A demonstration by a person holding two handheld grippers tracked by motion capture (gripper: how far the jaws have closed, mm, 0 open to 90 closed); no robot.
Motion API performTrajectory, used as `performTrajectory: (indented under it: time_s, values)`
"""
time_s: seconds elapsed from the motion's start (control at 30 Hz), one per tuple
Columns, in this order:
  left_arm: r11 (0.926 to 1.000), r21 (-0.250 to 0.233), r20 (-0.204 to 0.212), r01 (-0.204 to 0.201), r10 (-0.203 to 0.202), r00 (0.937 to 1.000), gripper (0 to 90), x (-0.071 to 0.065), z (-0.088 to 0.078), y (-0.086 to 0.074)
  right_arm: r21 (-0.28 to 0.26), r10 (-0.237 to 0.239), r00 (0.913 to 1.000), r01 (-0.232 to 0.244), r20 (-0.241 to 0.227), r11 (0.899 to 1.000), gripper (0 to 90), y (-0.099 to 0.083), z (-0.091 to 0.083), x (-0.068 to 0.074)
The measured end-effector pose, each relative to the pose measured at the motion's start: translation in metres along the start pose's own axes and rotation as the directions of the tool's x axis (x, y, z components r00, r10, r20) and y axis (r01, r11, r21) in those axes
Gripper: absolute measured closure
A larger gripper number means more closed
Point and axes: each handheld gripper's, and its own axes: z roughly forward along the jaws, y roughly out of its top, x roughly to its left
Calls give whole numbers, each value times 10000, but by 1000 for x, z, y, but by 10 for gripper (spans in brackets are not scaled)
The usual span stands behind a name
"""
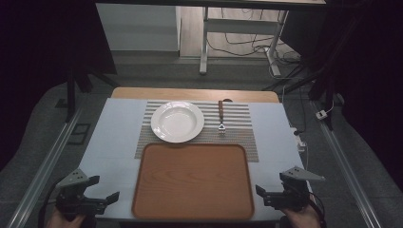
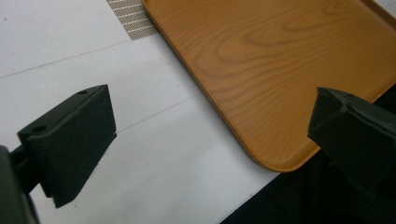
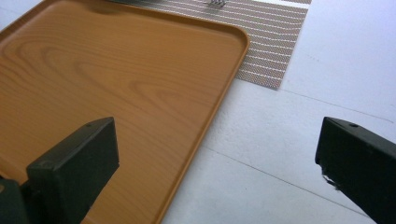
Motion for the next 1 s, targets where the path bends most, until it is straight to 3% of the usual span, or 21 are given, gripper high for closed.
performTrajectory:
  time_s: [0.23, 0.7, 1.0]
  values:
    - [10000, 81, 92, 25, -26, 10000, 12, 1, 0, 1, 152, -196, 9998, 196, -22, 9997, 0, 0, 2, 2]
    - [10000, 50, 148, 83, -84, 9999, 15, 2, 0, 0, 335, 9, 9996, 1, -288, 9994, 0, 2, 4, -1]
    - [9999, 52, 140, 114, -115, 9998, 16, 2, 0, 0, 502, -258, 9996, 264, -122, 9984, 0, 3, 6, 3]
